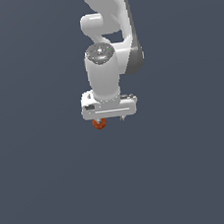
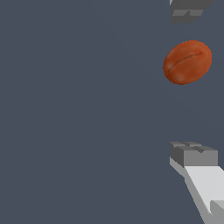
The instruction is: Pick up the object and move it to a goal position.
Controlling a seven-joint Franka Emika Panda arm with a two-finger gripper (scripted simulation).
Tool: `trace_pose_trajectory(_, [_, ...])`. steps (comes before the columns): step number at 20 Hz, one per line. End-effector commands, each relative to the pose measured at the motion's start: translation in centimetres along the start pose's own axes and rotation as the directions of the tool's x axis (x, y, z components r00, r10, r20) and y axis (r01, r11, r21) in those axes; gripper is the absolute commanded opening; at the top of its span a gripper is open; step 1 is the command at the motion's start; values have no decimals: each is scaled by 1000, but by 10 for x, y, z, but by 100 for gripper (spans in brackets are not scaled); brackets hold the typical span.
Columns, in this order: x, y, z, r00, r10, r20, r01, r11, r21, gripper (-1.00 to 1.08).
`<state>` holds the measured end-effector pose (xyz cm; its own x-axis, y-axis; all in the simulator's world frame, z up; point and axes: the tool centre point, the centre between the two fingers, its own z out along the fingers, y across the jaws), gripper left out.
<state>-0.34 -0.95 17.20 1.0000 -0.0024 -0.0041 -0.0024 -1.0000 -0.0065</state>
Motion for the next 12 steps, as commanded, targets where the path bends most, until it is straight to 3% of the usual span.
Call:
trace_pose_trajectory(1, [0,0,0,1000,0,0,0,1000,0,100])
trace_pose_trajectory(8, [-5,29,-5,1000,17,5,-17,1000,-11,100])
trace_pose_trajectory(12, [-5,32,-5,1000,18,6,-17,1000,-13,100])
